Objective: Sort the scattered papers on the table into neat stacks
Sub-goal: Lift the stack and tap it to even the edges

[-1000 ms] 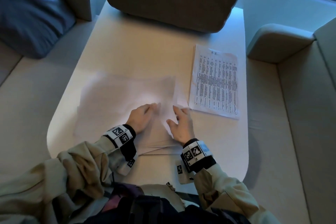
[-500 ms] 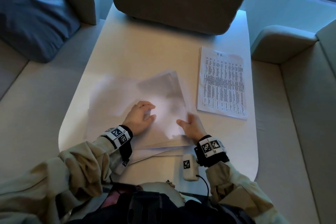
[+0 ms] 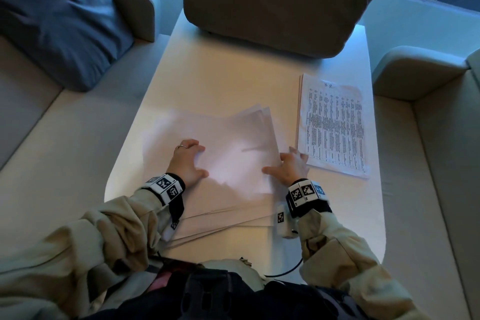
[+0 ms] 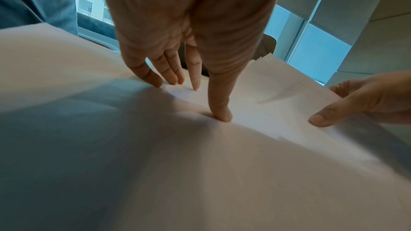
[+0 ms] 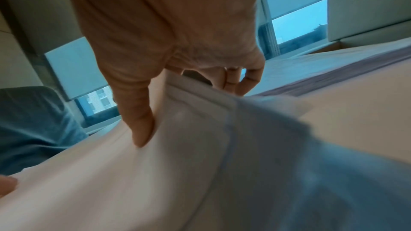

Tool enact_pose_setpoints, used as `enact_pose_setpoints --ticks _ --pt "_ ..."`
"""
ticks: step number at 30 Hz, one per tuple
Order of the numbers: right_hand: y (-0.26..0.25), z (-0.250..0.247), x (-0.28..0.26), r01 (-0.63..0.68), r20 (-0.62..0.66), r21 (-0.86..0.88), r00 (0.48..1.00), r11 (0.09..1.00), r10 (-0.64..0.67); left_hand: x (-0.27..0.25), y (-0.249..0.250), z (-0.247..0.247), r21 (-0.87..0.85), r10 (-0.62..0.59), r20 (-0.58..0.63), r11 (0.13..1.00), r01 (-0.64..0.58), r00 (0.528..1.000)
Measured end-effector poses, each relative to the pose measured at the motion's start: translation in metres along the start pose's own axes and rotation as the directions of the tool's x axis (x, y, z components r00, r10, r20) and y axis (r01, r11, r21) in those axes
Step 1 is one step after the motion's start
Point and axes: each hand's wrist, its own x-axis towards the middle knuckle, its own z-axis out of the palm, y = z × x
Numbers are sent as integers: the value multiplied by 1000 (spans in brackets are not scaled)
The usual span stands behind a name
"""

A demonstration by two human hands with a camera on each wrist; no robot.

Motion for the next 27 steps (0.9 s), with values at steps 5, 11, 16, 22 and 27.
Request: enact_pose_setpoints --ticks 5,11,16,22,27 --pt "-4 0 -7 64 -133 -13 989 998 -65 0 -4 2 -25 26 -35 999 -27 999" --pt "-10 3 -26 302 -198 211 945 930 -262 0 -4 0 -80 19 -71 997 -25 997" --pt "-6 -10 -31 275 -209 360 955 891 -210 2 -7 -12 -87 13 -174 996 -28 985" --pt "15 -37 -30 224 -233 680 969 698 -84 2 -20 -46 -178 -260 -467 964 198 845" --pt "19 -57 -34 284 -262 798 958 532 -118 9 -22 -74 -610 -330 -210 780 140 920"
